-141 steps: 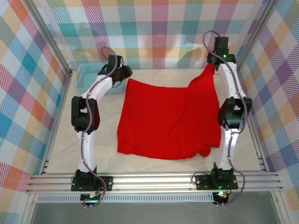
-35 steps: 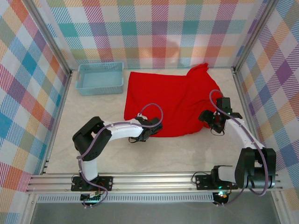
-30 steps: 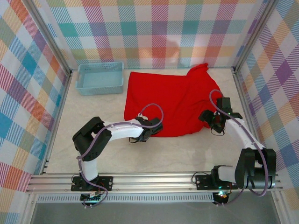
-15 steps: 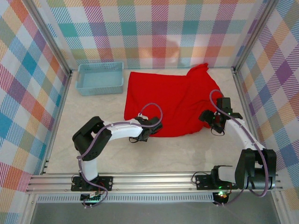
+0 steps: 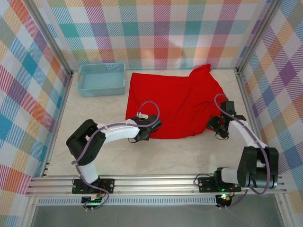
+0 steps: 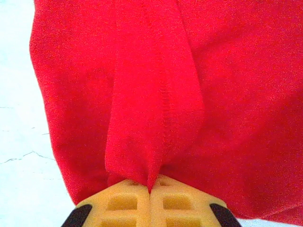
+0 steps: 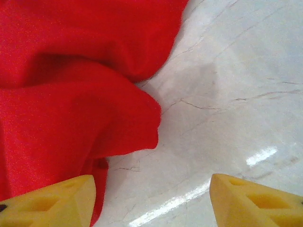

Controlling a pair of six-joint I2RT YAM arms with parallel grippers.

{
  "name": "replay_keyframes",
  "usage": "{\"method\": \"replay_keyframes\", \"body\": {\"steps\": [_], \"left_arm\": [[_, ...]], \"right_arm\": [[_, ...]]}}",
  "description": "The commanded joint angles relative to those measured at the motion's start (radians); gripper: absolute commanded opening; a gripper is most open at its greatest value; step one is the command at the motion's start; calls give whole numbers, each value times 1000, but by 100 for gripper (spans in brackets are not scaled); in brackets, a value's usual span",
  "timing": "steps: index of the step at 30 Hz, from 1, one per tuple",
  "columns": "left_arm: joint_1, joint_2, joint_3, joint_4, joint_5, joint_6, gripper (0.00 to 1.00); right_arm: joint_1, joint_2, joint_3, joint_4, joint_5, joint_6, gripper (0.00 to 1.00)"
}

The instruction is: Fold the inside-out t-shirt

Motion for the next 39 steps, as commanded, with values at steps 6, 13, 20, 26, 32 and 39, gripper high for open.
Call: {"method": "replay_keyframes", "body": {"steps": [6, 13, 20, 26, 32, 39], "left_arm": [[48, -132, -53, 92, 109, 21, 0], [100, -245, -115, 143, 163, 21, 0], [174, -386, -207, 201, 245, 14, 0], [237, -542, -311, 267, 297, 3, 0], [315, -633, -389, 312, 351, -4, 0], [409, -480, -322, 386, 481, 34, 0]], "right_arm": [[5, 184, 88, 72, -78, 5, 48], [7, 252, 167, 44, 26, 8, 15], [6, 68, 149, -44, 166, 7, 0], [-42, -212, 175, -188, 279, -19, 0], [-62, -278, 256, -259, 268, -58, 0], [-53, -115, 381, -245, 141, -115, 0]]}}
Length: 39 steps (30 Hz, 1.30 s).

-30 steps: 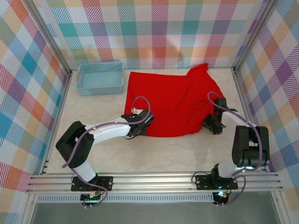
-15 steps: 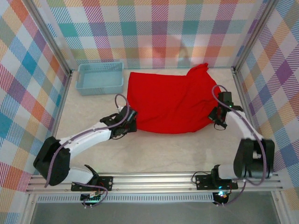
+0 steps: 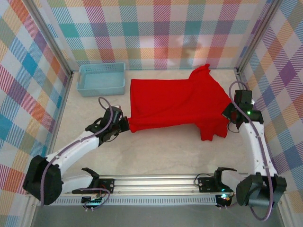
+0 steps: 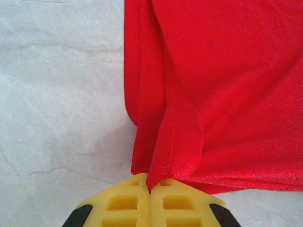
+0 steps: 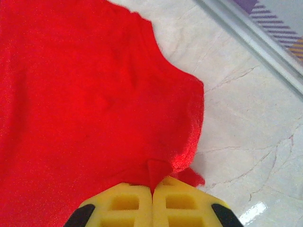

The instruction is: Fold the inside-out t-shirt

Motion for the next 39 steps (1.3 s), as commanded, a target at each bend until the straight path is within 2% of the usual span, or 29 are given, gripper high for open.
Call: {"method": "replay_keyframes", "body": {"steps": [1, 5, 8, 10, 12, 13, 15, 19, 22, 25, 28, 36, 39], "left_arm": [[47, 133, 83, 36, 55, 31, 0], [116, 326, 249, -57, -6, 35, 0], [152, 463, 373, -133, -69, 50, 6], [158, 550, 450, -179, -72, 76, 13], [159, 614, 511, -227, -71, 82, 18], [161, 637, 534, -243, -68, 86, 22], [161, 653, 554, -257, -72, 88, 31], [162, 632, 548, -263, -99, 91, 45], [162, 621, 539, -258, -77, 97, 50], [161, 630, 533, -243, -41, 110, 55], [161, 647, 530, -222, -11, 119, 57], [162, 661, 523, -188, 21, 111, 59], [162, 667, 523, -184, 32, 111, 59]], "right_arm": [[13, 137, 108, 7, -50, -41, 0], [60, 380, 278, 12, -35, -46, 0], [69, 576, 419, -2, -58, -54, 2], [69, 686, 509, -26, -48, -71, 31], [69, 753, 580, -72, -16, -93, 52], [68, 764, 593, -91, -3, -101, 57], [69, 719, 543, -75, 15, -107, 61], [68, 553, 328, -7, -16, -94, 64], [62, 479, 167, 49, -35, -65, 63], [22, 470, 67, 103, -70, -37, 63], [-32, 506, 35, 140, -157, -21, 63], [-50, 638, 50, 160, -159, -4, 63], [-53, 649, 46, 171, -172, 2, 58]]}}
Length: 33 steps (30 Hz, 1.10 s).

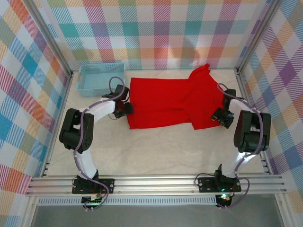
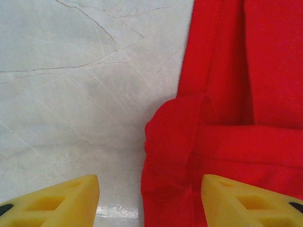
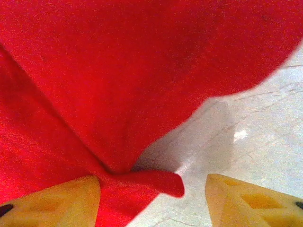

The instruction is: Fold the inside-out t-shirt

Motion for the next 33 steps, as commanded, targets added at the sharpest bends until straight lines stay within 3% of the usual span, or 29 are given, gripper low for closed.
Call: {"method": "replay_keyframes", "body": {"steps": [1, 6, 8, 10, 20, 26, 30, 33], "left_arm": [[5, 19, -4, 15, 26, 13, 58], [5, 12, 0, 3, 19, 16, 59], [4, 1, 0, -5, 7, 19, 59], [4, -11, -2, -17, 5, 22, 59], [-47, 17, 65, -95, -48, 58, 61], [-45, 101, 157, -152, -133, 62, 48], [-45, 126, 171, -164, -135, 63, 38], [-47, 123, 159, -164, -122, 65, 37]], "right_arm": [[-3, 13, -2, 23, -28, 27, 56], [-3, -6, -10, 21, -11, 28, 30], [-2, -31, -18, 18, 0, 32, 14], [0, -86, -38, 20, 20, 38, 7], [14, -276, -98, 2, 24, 37, 1], [14, -331, -102, -13, 33, 37, 0], [12, -365, -98, -31, 52, 36, 0], [12, -400, -95, -43, 63, 38, 0]]}}
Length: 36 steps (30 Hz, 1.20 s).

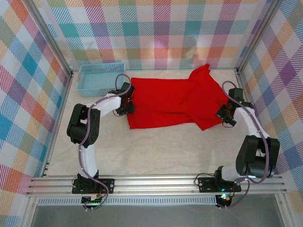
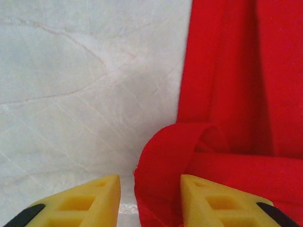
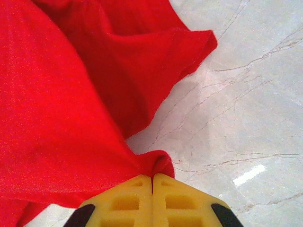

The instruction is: Fold the inside-out t-shirt

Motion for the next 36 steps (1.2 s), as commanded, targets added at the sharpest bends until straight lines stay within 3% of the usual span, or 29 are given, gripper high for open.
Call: {"method": "replay_keyframes", "body": {"steps": [1, 9, 18, 27, 32, 36], "left_arm": [[-5, -2, 1, -42, -17, 12, 34], [-3, -93, -43, -43, -17, 11, 13], [46, -427, -267, 155, 177, -3, 2], [90, -645, -465, 393, 390, -25, 0], [109, -815, -593, 615, 596, -77, 0], [109, -878, -612, 637, 609, -64, 3]], "right_arm": [[1, -57, 5, -34, 29, 11, 0], [1, -126, 68, -100, 55, 6, 0], [-28, -244, 153, -198, 62, -5, 0], [-68, -323, 254, -283, 81, -19, 0], [-104, -387, 321, -343, 77, -24, 0], [-105, -434, 365, -371, 85, -19, 0]]}}
